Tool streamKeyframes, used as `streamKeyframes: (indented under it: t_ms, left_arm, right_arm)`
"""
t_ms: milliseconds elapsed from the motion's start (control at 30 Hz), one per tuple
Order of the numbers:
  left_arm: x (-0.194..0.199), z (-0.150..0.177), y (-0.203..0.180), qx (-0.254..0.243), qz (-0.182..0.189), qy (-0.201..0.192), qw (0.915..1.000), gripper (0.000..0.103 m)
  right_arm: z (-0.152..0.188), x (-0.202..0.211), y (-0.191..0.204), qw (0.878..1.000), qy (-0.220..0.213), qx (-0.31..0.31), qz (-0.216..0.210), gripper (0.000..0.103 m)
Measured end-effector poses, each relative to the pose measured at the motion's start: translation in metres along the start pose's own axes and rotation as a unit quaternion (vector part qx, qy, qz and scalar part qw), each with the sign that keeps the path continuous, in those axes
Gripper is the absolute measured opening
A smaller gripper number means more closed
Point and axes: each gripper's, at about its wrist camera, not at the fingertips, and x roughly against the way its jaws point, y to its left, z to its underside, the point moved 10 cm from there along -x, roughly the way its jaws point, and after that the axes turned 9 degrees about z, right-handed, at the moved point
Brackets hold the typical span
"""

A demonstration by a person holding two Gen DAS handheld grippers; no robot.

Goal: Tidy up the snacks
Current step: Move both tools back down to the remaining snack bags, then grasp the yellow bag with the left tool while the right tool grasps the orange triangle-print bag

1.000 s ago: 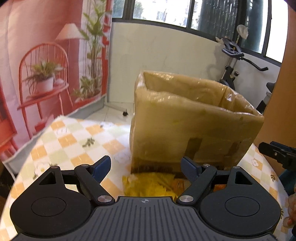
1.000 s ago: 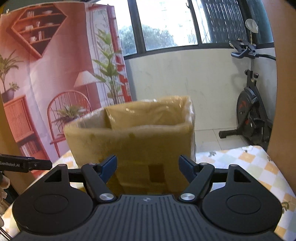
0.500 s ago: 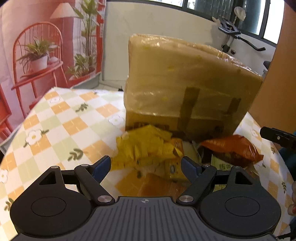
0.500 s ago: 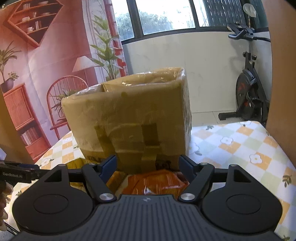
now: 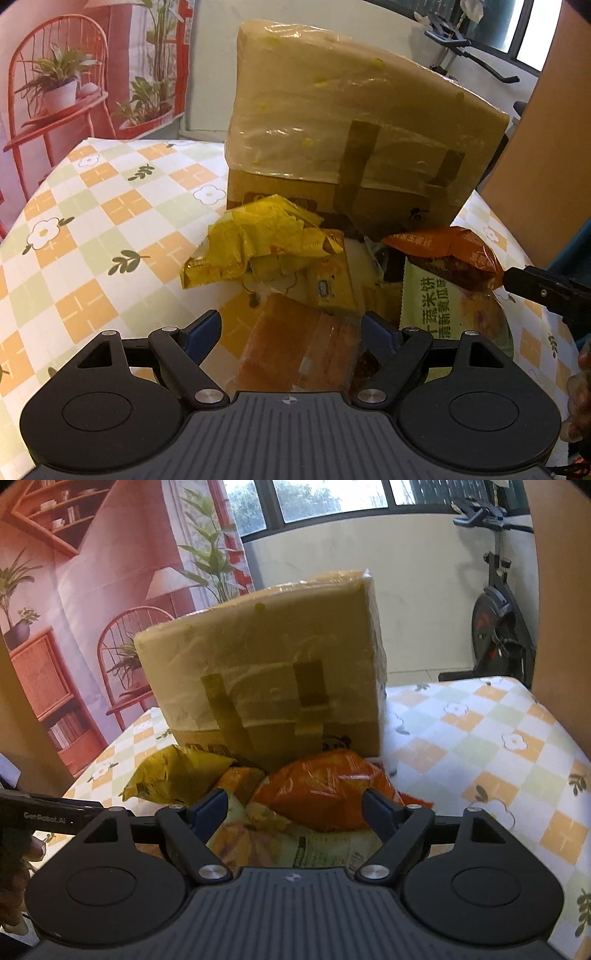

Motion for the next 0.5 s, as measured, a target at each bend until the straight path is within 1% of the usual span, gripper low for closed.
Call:
streamKeyframes:
  t_ms: [233, 367, 500]
  left_arm:
    - [0.003, -0.004, 0.004, 0.007, 0.000, -0.006, 1.0000, 0.084]
    - [0.000, -0.004, 0.009, 0.016, -0.003, -0.006, 0.9999, 0.084]
    - [-0.001, -0.013, 0.012, 0.013, -0.004, -0.014, 0.9998, 0.084]
  right_arm:
    - [-0.003, -0.003, -0.007, 1.000, 0.005, -0.004, 0.021, 0.082]
    - [-0.006, -0.004, -0.007, 1.000, 0.002, -0.004, 0.021, 0.082]
    - [-0.007, -0.008, -0.009, 1.000, 0.002, -0.006, 0.021, 0.082]
